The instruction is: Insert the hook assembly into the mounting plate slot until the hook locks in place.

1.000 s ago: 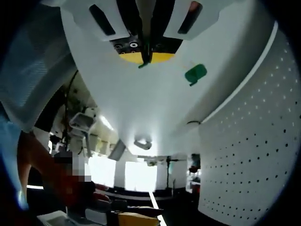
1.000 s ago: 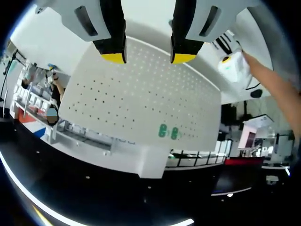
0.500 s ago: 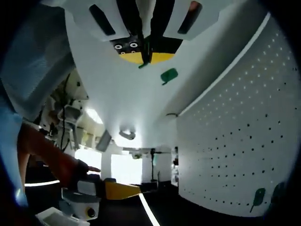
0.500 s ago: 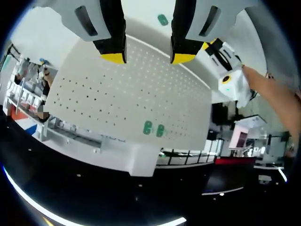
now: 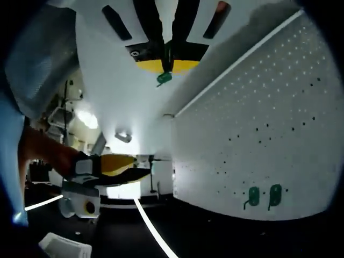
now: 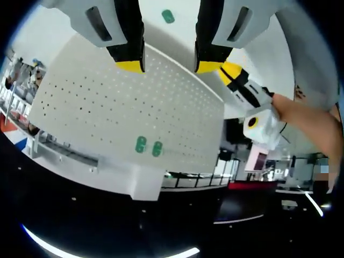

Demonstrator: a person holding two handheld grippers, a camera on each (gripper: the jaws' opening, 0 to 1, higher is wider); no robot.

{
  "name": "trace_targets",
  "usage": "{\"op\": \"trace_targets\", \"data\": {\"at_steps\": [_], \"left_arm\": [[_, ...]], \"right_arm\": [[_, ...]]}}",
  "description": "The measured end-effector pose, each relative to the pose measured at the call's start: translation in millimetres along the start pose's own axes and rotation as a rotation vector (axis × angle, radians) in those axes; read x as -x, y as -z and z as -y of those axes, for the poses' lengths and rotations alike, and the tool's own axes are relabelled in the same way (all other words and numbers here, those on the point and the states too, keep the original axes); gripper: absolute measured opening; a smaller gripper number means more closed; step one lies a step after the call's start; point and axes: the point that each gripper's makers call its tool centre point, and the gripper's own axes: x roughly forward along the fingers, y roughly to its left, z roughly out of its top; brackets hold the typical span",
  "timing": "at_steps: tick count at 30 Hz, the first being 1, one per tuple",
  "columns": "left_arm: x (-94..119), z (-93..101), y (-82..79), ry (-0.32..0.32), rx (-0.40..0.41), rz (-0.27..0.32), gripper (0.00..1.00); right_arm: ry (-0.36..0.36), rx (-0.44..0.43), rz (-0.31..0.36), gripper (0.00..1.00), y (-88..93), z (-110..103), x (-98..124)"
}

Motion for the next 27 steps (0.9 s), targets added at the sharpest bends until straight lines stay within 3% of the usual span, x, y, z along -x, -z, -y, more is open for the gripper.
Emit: {"op": "trace_targets", "data": {"at_steps": [13,27], "left_arm": [[40.9,-9.9,-30.8,-0.097,0.019,0.097,0.03],[68.6,-0.3,-62.4,-0.137,0.015,0.177,0.03]], "right_arm": [[-0.157,0.013,-0.003,0.36,1.5,-49.5,-22.5],[-0.321,0.071,0.008,0.36,-4.9,-101.3,-40.3]]}}
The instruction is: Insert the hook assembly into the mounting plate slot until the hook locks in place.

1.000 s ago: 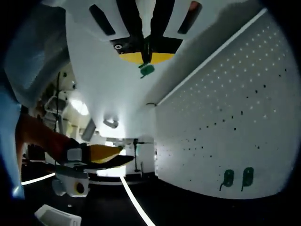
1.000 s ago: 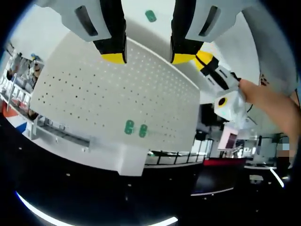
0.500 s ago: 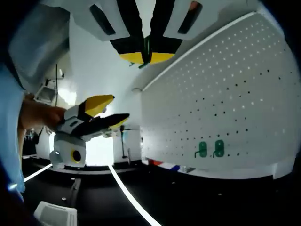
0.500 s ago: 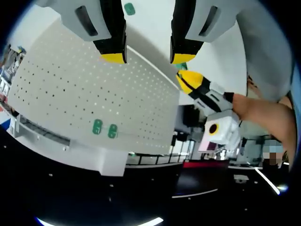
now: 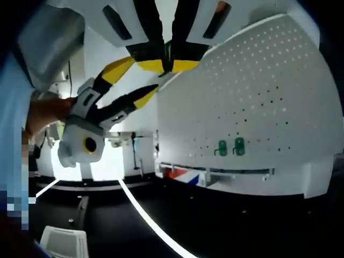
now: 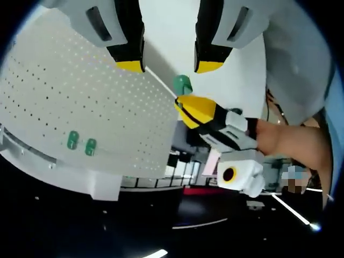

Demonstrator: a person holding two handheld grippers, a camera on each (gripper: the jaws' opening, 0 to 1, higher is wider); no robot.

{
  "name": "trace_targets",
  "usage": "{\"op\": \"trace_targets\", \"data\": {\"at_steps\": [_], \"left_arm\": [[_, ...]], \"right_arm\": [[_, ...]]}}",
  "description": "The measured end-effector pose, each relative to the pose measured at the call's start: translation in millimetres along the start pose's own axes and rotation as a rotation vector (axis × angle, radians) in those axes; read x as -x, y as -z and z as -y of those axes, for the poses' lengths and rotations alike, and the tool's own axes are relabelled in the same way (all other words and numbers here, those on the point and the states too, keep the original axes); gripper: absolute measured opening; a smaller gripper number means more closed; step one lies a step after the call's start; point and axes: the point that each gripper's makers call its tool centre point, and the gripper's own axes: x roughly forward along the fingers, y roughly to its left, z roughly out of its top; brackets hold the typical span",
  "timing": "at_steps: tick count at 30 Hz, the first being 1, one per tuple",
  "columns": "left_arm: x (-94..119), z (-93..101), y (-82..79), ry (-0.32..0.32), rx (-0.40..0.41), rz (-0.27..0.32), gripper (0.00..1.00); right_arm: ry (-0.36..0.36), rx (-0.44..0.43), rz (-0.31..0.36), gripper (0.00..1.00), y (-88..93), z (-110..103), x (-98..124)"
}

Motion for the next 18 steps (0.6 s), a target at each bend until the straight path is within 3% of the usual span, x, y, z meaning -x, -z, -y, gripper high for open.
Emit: {"op": "trace_targets", "data": {"at_steps": [9,18], "left_arm": [[5.6,10.3,-12.8,0.011,0.030,0.043,0.03],[7.5,22.8,-17.0,0.044,0.027,0.051,0.03]], "right_arm": [[-0.064,0.025,0.025,0.34,-10.9,-15.5,-9.5],[-0.109,0.014,0.047,0.29,-17.3,-24.8,-11.1]]}}
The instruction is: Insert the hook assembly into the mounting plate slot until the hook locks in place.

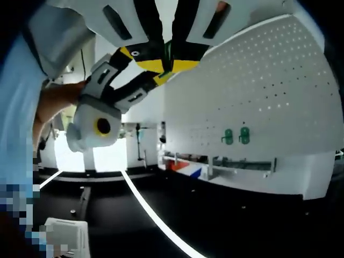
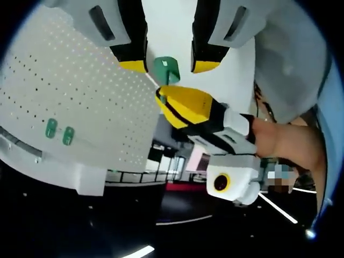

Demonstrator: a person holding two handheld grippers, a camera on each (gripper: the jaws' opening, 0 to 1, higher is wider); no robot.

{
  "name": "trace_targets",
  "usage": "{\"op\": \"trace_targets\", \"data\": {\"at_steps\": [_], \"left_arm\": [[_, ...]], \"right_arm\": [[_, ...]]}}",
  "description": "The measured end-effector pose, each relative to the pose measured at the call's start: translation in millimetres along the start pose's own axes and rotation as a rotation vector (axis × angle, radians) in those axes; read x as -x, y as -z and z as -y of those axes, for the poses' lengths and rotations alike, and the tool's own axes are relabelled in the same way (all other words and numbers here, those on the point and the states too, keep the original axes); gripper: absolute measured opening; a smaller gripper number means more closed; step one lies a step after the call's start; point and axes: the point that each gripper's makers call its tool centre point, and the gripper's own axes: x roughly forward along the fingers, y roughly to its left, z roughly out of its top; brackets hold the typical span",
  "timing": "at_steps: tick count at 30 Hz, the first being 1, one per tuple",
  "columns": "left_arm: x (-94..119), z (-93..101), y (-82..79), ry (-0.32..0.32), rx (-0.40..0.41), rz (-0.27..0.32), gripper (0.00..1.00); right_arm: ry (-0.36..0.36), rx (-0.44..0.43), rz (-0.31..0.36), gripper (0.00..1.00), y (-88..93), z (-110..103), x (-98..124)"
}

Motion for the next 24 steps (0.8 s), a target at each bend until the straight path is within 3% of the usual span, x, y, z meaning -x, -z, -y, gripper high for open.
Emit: {"op": "trace_targets", "data": {"at_steps": [12,24], "left_arm": [[-2.3,12.4,1.3,0.040,0.006,-0.010,0.03],[1.2,18.6,5.0,0.090,-0.022,-0.038,0.04]], "right_arm": [[-0.023,0.001,0.011,0.17,1.0,-4.3,5.8],[-0.074,0.018,-0.009,0.16,3.2,-12.5,8.1]]}}
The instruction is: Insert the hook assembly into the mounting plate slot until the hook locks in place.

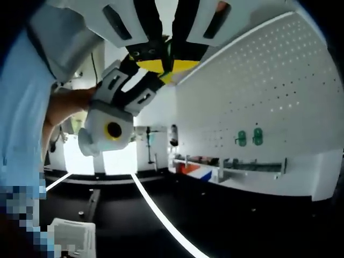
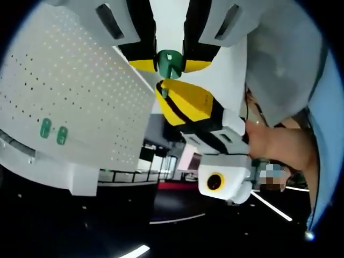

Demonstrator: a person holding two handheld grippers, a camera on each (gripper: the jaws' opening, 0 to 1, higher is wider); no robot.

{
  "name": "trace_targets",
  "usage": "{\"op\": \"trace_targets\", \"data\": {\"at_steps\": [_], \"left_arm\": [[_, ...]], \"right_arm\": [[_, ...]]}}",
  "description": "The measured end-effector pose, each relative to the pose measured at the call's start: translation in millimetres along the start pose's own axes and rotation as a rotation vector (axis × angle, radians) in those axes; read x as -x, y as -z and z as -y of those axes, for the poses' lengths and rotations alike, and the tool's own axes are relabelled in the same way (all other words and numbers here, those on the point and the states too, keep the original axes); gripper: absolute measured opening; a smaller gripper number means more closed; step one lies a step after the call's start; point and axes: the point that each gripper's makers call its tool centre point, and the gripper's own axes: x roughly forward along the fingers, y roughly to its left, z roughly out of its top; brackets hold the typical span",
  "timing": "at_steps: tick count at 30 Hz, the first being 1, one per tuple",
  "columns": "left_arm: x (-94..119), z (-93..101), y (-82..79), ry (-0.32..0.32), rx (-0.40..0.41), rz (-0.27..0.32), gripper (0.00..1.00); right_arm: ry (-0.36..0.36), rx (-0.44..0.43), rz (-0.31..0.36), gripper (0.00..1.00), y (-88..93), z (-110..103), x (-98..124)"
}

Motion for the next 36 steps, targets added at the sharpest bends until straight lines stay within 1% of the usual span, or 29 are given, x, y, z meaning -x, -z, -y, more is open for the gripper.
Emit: {"op": "trace_targets", "data": {"at_steps": [6,7,10,15,20,21,22,28,29,31,33,36], "left_arm": [[0.4,4.9,8.2,0.033,-0.069,-0.066,0.04],[0.5,6.6,10.5,0.043,-0.086,-0.085,0.04],[1.2,9.0,14.0,0.062,-0.111,-0.114,0.04],[2.8,14.5,21.9,0.105,-0.175,-0.178,0.05],[4.4,22.4,32.0,0.160,-0.224,-0.245,0.05],[4.5,22.8,32.8,0.164,-0.227,-0.250,0.05],[5.3,25.9,37.9,0.190,-0.239,-0.277,0.05],[7.6,39.7,57.4,0.290,-0.242,-0.360,0.06],[8.5,45.0,62.6,0.321,-0.241,-0.382,0.05],[7.6,48.4,67.8,0.336,-0.248,-0.402,0.05],[8.5,52.1,76.5,0.359,-0.267,-0.442,0.05],[9.0,59.0,85.1,0.391,-0.276,-0.475,0.05]], "right_arm": [[-0.027,0.023,-0.035,0.16,7.0,-6.8,-1.4],[-0.034,0.027,-0.042,0.16,8.5,-8.2,-1.4],[-0.051,0.033,-0.055,0.16,12.0,-11.4,-1.6],[-0.098,0.052,-0.090,0.16,18.8,-20.7,-1.9],[-0.154,0.070,-0.136,0.16,30.2,-30.9,-2.9],[-0.159,0.071,-0.139,0.16,31.0,-31.8,-2.8],[-0.185,0.073,-0.153,0.16,34.6,-36.1,-2.5],[-0.301,0.083,-0.230,0.16,52.0,-56.1,0.6],[-0.319,0.086,-0.244,0.16,55.1,-58.6,1.3],[-0.348,0.089,-0.271,0.16,61.3,-63.9,2.1],[-0.364,0.095,-0.288,0.16,65.9,-68.3,2.6],[-0.395,0.105,-0.314,0.16,71.8,-75.8,3.9]]}}
